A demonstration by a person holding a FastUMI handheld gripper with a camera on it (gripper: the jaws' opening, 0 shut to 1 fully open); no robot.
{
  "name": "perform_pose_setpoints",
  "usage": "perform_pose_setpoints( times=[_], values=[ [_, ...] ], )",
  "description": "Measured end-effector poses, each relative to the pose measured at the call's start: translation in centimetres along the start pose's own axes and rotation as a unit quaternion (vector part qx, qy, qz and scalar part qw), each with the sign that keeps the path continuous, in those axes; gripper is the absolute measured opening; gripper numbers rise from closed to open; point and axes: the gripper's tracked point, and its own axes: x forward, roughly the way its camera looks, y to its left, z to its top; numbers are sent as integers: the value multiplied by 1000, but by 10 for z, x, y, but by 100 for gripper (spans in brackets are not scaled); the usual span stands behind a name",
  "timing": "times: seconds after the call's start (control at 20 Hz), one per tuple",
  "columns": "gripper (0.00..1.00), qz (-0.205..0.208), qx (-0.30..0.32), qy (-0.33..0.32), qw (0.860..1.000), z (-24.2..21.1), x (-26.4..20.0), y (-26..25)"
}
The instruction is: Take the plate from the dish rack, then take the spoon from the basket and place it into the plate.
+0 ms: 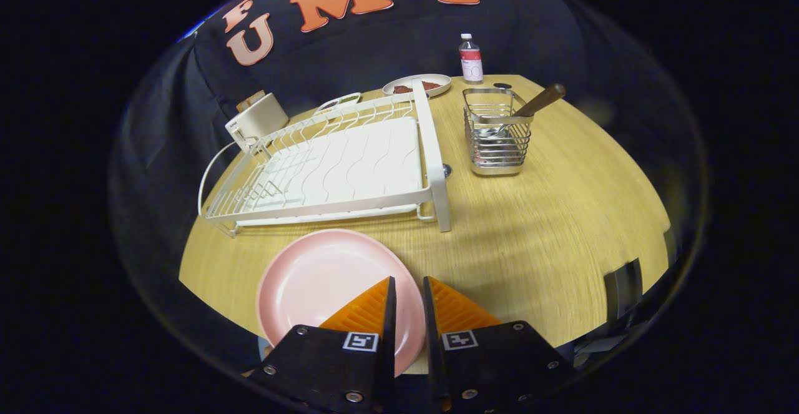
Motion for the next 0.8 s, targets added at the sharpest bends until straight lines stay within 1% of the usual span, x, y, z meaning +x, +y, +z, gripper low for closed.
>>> perform_pose_setpoints(
  times=[0.15, 0.25, 0.35, 0.5, 0.6, 0.65, 0.8],
  values=[
    [22, 15, 0, -6, 1000, 0, -1, 8],
    [22, 10, -7, -14, 1000, 3, -1, 7],
    [24, 11, -14, -27, 999, 7, -2, 11],
    [29, 25, -24, -39, 999, 8, -6, 21],
    [32, 29, -33, -62, 997, 19, -12, 23],
    [33, 25, -42, -73, 996, 24, -15, 17],
    [42, -20, -55, -125, 990, 54, -23, -13]
  ],
)
